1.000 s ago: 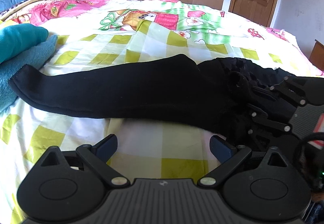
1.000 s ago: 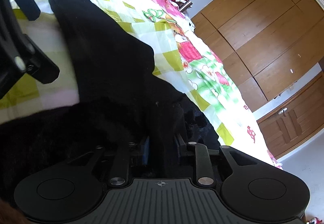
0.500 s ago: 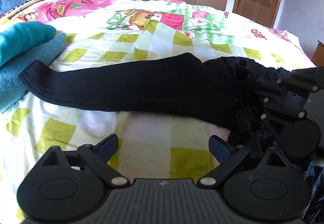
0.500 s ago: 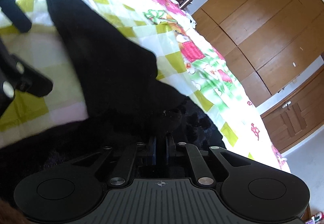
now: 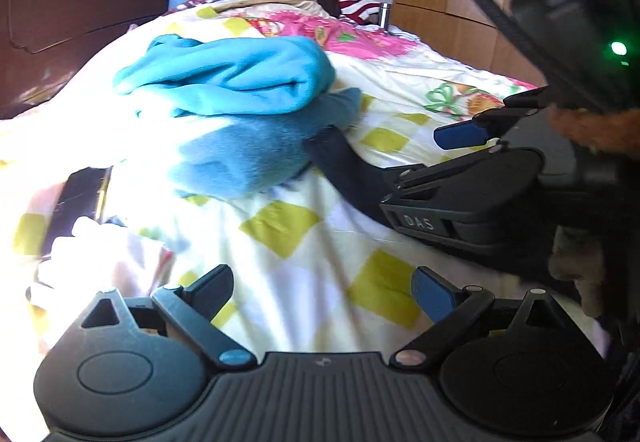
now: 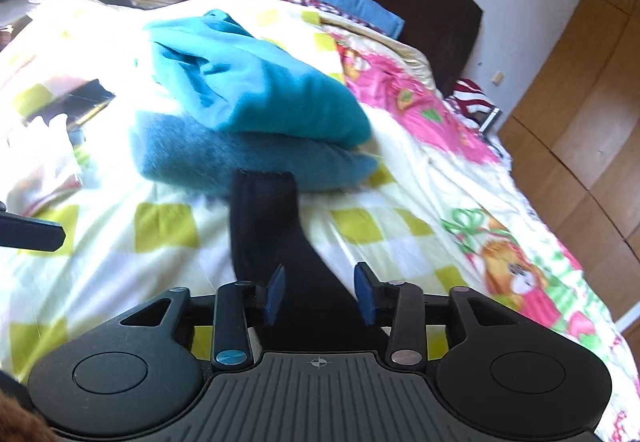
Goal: Fold small clothes
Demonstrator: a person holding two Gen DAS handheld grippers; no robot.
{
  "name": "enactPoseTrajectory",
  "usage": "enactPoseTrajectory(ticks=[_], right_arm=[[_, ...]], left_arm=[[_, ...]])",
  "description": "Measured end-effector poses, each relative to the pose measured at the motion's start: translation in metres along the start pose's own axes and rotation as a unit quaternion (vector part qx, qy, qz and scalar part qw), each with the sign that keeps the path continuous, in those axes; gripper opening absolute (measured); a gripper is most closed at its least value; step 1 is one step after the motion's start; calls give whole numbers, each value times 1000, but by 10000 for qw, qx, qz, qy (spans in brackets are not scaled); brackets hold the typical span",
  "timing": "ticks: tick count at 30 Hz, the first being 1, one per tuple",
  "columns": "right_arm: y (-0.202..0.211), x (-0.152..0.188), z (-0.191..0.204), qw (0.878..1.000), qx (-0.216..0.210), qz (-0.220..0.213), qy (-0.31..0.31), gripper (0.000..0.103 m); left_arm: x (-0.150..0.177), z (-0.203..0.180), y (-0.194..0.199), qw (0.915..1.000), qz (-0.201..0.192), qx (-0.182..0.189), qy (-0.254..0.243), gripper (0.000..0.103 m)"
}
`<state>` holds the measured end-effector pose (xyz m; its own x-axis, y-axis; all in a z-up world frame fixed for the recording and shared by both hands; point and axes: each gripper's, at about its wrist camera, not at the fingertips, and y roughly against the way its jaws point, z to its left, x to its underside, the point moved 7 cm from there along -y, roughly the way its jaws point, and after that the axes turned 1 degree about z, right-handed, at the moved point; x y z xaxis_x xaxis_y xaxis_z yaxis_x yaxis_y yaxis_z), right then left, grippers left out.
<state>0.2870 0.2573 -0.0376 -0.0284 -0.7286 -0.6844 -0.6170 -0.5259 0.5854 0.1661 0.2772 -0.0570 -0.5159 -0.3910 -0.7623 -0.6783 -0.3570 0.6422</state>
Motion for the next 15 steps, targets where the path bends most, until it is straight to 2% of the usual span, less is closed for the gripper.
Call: enactPoseTrajectory(ticks=[1, 5, 8, 9, 10, 12, 15], right_arm=[[-12, -6, 12, 9999, -115, -18, -2, 54], [-50, -19, 45, 9992, -381, 74, -130, 54], [-67, -23, 50, 9998, 9, 84, -194, 47], [-71, -24, 49, 9996, 84, 91, -272, 31], [-75, -23, 46, 9990, 168, 155, -376, 9], [-71, -21, 28, 9951, 219, 254, -934, 5], [-37, -17, -8, 9857, 428, 11, -1628, 4]], left_arm=[[1, 12, -6, 9999, 44, -131, 88, 103], [9, 48, -27, 9978, 363, -431, 350, 103], [12, 65, -33, 9963, 411, -604, 456, 103], [12, 68, -34, 9959, 410, -649, 477, 103], [11, 70, -34, 9957, 409, -670, 501, 103], [6, 72, -31, 9960, 372, -598, 543, 103], [0, 54, -19, 9983, 211, -389, 367, 103]])
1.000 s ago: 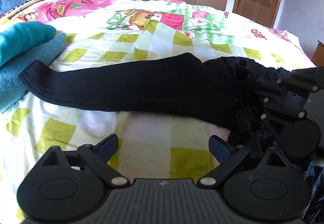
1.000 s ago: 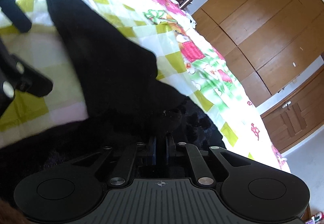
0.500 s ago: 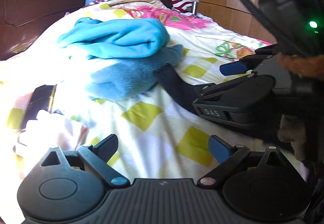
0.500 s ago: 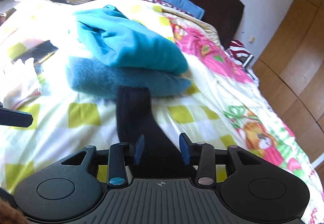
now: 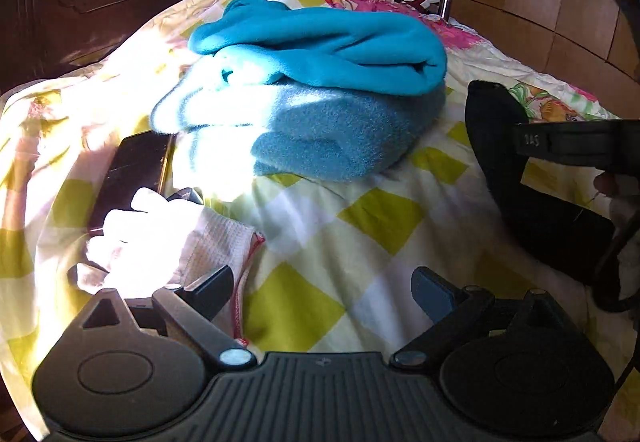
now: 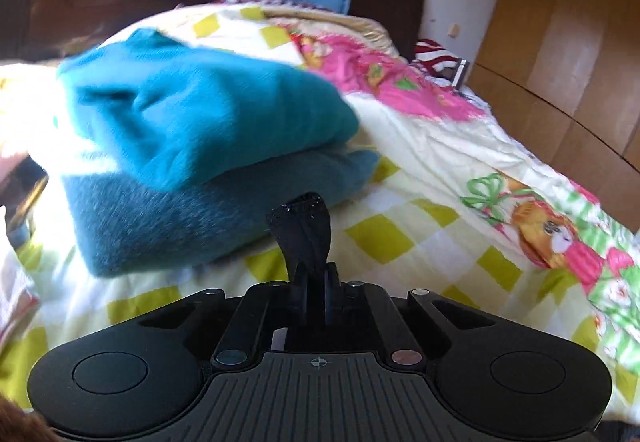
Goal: Fold small clothes
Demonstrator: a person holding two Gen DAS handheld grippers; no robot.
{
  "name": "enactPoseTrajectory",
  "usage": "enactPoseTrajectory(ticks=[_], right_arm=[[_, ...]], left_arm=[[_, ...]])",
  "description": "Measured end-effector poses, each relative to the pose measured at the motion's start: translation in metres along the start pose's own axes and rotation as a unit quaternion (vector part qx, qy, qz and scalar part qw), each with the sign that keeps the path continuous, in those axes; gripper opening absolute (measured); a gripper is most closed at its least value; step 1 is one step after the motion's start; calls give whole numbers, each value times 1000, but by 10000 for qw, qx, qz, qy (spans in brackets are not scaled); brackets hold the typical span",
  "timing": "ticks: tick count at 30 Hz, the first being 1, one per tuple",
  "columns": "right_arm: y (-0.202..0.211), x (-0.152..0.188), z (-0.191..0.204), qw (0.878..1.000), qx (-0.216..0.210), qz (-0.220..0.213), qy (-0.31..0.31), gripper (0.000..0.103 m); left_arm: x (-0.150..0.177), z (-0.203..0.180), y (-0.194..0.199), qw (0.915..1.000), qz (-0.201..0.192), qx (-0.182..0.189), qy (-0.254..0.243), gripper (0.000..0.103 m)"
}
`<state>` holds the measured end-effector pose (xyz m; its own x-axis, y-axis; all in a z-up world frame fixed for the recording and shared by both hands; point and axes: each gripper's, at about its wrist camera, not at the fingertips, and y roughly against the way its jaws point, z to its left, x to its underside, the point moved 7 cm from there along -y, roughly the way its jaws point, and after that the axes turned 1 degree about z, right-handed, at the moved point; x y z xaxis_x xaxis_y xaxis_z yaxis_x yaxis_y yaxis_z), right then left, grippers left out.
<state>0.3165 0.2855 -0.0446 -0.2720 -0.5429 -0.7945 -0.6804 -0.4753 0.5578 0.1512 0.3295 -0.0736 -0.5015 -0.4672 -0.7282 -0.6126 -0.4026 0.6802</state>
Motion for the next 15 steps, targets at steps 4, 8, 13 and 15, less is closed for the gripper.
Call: enactPoseTrajectory(ticks=[4, 8, 13, 15], right_arm=[[80, 7, -87, 9895, 406, -370, -1335, 4], [177, 52, -189, 9594, 1238, -634, -2452, 4], [274, 148, -294, 9019, 2553, -729, -3407, 4], [291, 192, -327, 8761, 2913, -615, -3791, 4]], left_arm=[[-5, -48, 25, 9969, -268, 553, -491, 103], [-6, -117, 53, 9853, -531, 1171, -1124, 103], [10, -216, 87, 9582, -801, 1823, -2054, 103], [23, -254, 94, 9463, -775, 2008, -2413, 103]])
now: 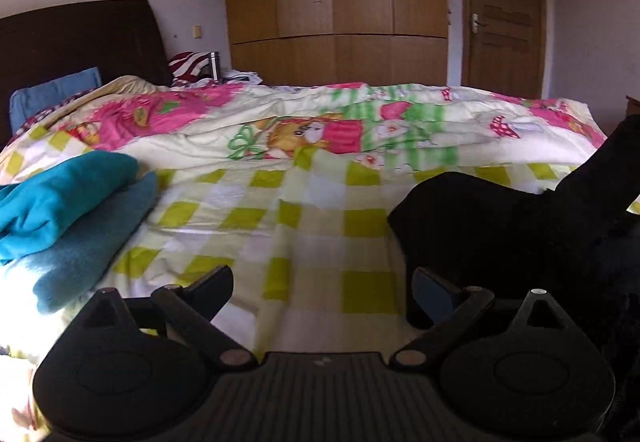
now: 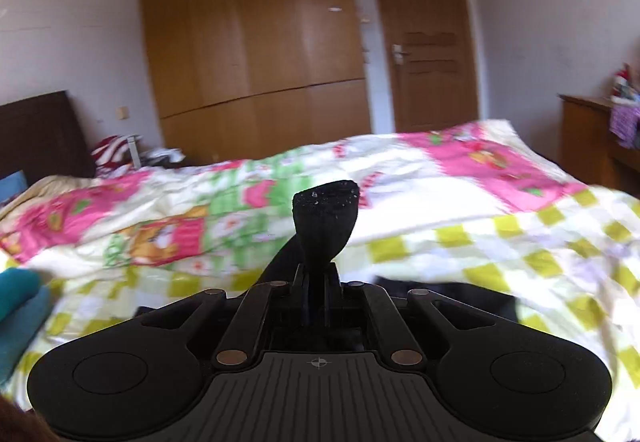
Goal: Fold small clothes
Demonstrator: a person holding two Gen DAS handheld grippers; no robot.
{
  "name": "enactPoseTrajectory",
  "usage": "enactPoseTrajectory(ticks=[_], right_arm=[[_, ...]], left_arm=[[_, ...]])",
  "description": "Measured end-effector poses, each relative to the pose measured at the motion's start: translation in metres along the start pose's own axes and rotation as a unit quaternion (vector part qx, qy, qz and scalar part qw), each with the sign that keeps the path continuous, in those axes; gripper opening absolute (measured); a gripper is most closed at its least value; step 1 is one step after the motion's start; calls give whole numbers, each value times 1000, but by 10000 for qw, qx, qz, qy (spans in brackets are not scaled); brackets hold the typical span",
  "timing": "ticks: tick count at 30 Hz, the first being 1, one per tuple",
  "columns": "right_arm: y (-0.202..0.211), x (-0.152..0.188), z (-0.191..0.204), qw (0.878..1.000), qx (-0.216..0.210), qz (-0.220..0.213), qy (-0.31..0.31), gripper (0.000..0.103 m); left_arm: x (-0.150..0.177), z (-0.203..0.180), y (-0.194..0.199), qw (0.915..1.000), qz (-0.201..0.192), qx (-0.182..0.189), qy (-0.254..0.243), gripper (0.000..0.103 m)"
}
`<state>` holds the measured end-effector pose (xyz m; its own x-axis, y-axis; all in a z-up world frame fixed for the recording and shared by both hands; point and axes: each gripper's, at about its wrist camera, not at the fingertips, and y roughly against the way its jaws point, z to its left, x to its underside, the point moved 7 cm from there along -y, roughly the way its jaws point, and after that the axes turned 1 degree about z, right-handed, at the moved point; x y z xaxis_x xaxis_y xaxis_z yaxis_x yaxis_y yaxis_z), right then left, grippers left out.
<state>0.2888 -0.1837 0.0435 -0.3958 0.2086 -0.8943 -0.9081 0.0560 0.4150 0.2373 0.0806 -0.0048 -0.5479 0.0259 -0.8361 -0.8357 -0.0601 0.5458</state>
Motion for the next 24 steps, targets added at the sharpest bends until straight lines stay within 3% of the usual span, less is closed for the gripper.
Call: enactPoseTrajectory(ticks=[3, 7, 12, 18, 20, 22, 24], right_arm=[[-27, 32, -82, 9953, 603, 450, -605, 5], [-47, 73, -130, 9882, 695, 911, -1012, 5], [-46, 83, -137, 9877, 313, 994, -1164, 9], [-37, 77, -149, 9810, 75, 878, -1730, 13], [-34, 76, -155, 9811, 192, 770, -1768, 14], [-33, 77, -162, 9831, 575, 761, -1562, 19], [-34, 77, -165, 9838, 568, 788, -1505, 20]], left_arm=[[-1, -51, -17, 9983, 165, 319, -448, 103], [7, -99, -32, 9938, 381, 515, -907, 103], [2, -128, -39, 9881, 255, 442, -1453, 103], [-4, -127, -60, 9870, 268, 183, -1575, 103], [-1, -120, -69, 9875, 384, 120, -1521, 103], [3, -113, -77, 9880, 562, 120, -1434, 103], [5, -106, -81, 9884, 668, 101, -1358, 103]])
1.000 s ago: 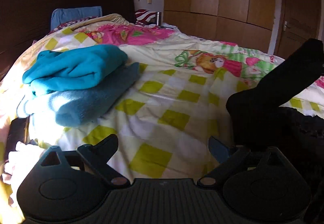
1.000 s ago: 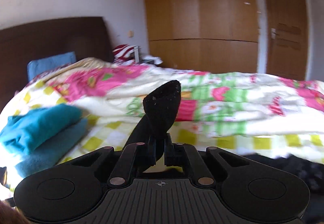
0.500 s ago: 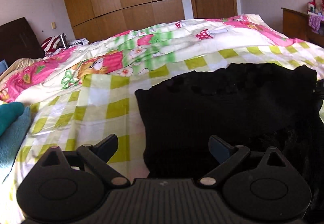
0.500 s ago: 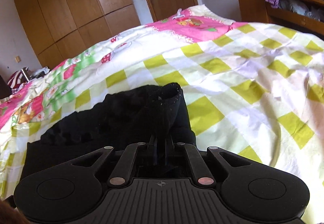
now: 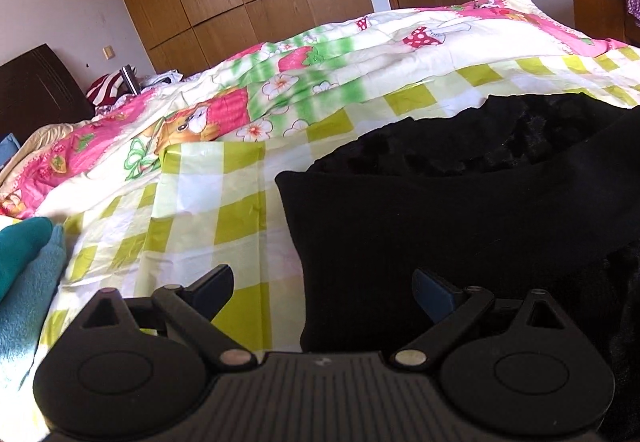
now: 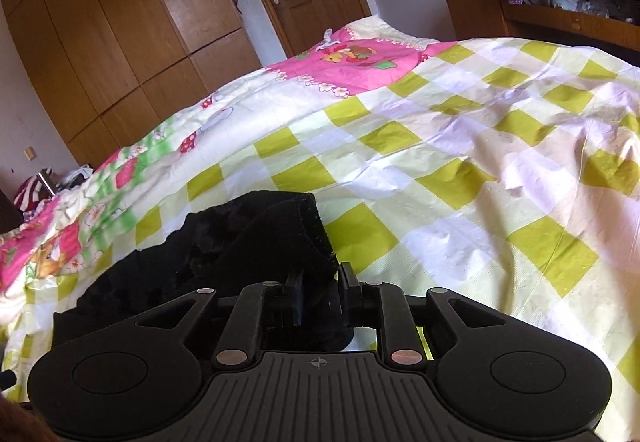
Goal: Fold small clothes
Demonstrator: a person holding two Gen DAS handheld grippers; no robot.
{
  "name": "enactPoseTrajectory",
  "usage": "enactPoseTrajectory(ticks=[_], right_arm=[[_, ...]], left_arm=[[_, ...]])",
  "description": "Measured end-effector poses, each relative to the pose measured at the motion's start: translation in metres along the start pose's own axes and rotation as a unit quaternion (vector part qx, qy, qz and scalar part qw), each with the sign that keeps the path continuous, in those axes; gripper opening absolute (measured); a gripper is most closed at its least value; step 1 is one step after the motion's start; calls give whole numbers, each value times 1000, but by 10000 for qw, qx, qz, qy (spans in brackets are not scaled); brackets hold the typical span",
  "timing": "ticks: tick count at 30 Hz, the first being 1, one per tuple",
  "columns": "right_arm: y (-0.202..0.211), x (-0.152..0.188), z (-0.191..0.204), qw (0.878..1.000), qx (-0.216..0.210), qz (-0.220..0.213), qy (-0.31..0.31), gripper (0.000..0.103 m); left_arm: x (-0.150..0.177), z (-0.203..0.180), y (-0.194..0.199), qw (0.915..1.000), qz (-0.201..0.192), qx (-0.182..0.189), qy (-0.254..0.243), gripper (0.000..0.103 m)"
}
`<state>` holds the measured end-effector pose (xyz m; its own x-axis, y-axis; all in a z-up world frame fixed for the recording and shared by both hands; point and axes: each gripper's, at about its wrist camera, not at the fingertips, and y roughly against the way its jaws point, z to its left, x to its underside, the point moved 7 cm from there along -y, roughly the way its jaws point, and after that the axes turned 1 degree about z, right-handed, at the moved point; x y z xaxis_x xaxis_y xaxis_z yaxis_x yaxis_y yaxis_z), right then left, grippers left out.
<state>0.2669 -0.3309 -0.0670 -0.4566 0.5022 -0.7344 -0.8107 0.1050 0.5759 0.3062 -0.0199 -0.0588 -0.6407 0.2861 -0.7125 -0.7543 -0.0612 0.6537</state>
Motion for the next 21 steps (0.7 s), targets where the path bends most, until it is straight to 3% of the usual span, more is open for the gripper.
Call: enactPoseTrajectory(ticks=[5, 8, 10, 13, 15, 17, 19, 21], right_arm=[[20, -7, 8, 9983, 223, -389, 371, 20], [30, -2, 29, 9910, 191, -665, 1142, 20], [20, 3, 42, 9859, 239, -544, 1562, 19], [-13, 9, 34, 9876, 388, -11, 1522, 17], [-28, 14, 29, 9874, 425, 318, 1488, 17], [-22, 14, 35, 9844, 395, 230, 1701, 20], [-9, 14, 41, 9819, 253, 124, 1872, 30], [3, 16, 44, 9811, 157, 37, 1927, 31]], left_arm=[[-15, 14, 18, 9989, -435, 31, 172, 103], [-23, 8, 12, 9987, -506, -42, -20, 103], [-23, 5, -2, 9992, -379, -71, -69, 103], [-6, 7, -34, 9995, 123, -213, -192, 103], [2, 13, -39, 9999, 139, -53, -57, 103], [6, 23, -37, 9998, 148, -7, 125, 103], [9, 36, -35, 9994, 170, -94, 270, 103], [12, 48, -34, 9989, 220, -173, 369, 103]])
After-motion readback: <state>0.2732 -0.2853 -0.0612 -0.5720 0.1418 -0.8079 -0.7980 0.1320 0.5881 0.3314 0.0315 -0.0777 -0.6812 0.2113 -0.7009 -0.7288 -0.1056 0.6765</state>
